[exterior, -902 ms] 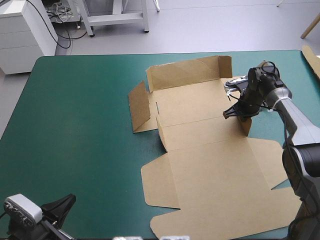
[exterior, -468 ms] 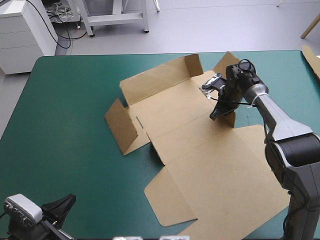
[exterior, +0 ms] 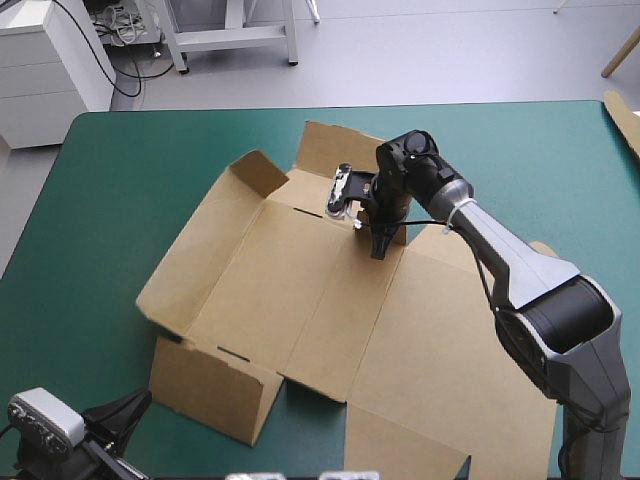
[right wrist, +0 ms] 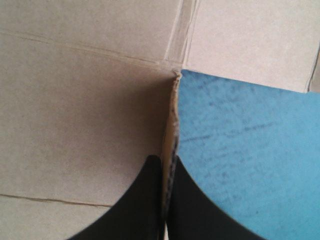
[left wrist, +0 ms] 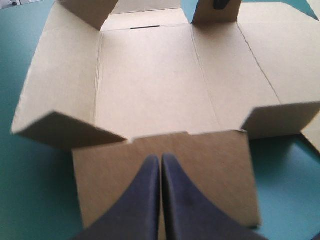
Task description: Fold the box
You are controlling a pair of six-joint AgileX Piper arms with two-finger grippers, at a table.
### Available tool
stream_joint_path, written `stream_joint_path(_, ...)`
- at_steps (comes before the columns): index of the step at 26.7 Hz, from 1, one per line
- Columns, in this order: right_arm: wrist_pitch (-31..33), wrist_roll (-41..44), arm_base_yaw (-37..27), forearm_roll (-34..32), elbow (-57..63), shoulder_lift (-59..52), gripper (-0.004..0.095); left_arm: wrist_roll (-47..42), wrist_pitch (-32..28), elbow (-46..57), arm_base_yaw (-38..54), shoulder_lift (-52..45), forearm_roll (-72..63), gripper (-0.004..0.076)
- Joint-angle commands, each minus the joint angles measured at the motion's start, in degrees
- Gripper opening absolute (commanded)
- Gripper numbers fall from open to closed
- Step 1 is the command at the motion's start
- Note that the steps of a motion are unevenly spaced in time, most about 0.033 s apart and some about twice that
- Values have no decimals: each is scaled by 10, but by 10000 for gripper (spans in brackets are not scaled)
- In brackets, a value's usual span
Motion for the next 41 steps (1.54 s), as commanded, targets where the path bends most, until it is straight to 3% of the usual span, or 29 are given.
stream_joint_path(1, -6, -51, 28, -2, -22, -28, -22, -1, -44, -12, -3, 10, -9, -8)
stream_joint_path(9, -17, -129, 75, -9, -23, -17, -22, 2, -44, -12, -3, 10, -11, -8)
stream_joint_path(15, -34, -120, 74, -82, -23, 19, -22, 2, -44, -12, -3, 10, -12, -8)
stream_joint_path(27, -81, -103, 74, -82, -30, 51, -14, 2, -44, -12, -3, 10, -12, -8)
stream_joint_path(29, -82, -99, 74, -83, -32, 50, 15, 2, -44, -12, -3, 10, -12, -8)
stream_joint_path(32, -71, -94, 74, -80, -49, 50, 140, 2, -44, -12, -3, 10, -12, -8)
stream_joint_path(34, -49, -78, 74, -79, -85, 50, 357, 2, -44, -12, -3, 10, -12, -8)
stream_joint_path(36, -23, -59, 74, -79, -117, 50, 428, 2, -44, -12, -3, 10, -12, -8)
stream_joint_path(41, -6, 44, 74, -79, -184, 18, 449, 2, -44, -12, -3, 10, -12, -8)
